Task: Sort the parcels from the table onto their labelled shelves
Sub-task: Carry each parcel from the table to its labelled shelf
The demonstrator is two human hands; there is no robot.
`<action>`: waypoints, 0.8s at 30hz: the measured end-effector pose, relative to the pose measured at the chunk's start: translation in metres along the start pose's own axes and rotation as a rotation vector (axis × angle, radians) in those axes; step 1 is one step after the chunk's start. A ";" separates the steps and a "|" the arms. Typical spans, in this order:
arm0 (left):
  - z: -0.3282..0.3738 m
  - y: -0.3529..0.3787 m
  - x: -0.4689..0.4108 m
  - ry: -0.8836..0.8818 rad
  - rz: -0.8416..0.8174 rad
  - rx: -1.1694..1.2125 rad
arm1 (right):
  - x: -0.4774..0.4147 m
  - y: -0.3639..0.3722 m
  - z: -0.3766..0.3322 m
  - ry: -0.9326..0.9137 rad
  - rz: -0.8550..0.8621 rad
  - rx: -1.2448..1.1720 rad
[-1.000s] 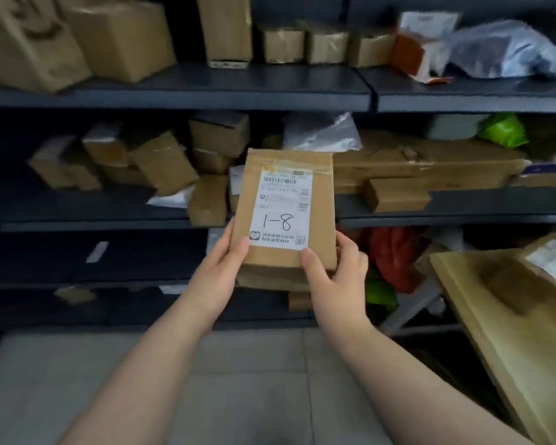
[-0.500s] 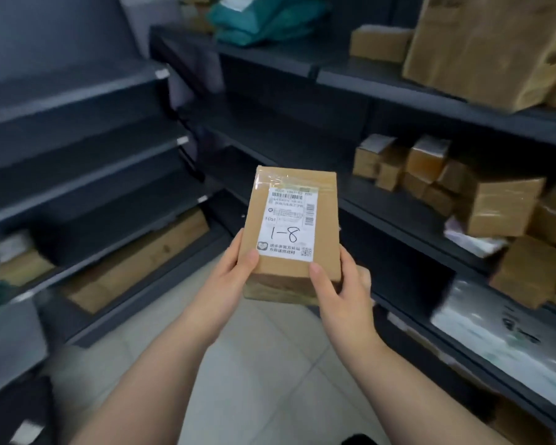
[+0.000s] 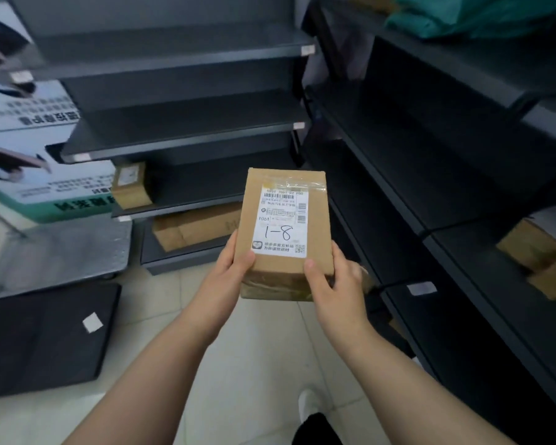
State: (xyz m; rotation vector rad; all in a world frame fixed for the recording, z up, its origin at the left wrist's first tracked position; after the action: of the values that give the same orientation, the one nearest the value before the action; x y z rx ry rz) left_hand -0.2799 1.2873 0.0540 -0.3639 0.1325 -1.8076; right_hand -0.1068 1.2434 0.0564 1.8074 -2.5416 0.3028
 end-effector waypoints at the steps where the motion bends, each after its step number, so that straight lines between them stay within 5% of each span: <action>1: 0.002 -0.001 -0.008 -0.013 0.026 0.010 | -0.013 0.002 -0.001 0.005 -0.026 0.006; 18: -0.062 -0.078 -0.074 -0.257 0.442 0.072 | -0.137 0.126 0.034 0.080 -0.496 0.152; 24: -0.102 -0.152 -0.123 -0.279 0.403 0.048 | -0.169 0.211 0.043 0.103 -0.480 0.152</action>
State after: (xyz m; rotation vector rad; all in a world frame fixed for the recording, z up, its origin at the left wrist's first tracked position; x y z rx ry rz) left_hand -0.4249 1.4354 -0.0214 -0.5120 -0.0328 -1.3459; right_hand -0.2430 1.4612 -0.0378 2.3061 -1.9797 0.5655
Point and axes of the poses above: each hand's wrist, its own x-axis away from the middle knuckle, its own y-axis out of the palm, z = x × y, the point moved 9 cm from there along -x, towards the middle knuckle, and after that the axes turned 12 degrees about -x, right-handed, at the moved point
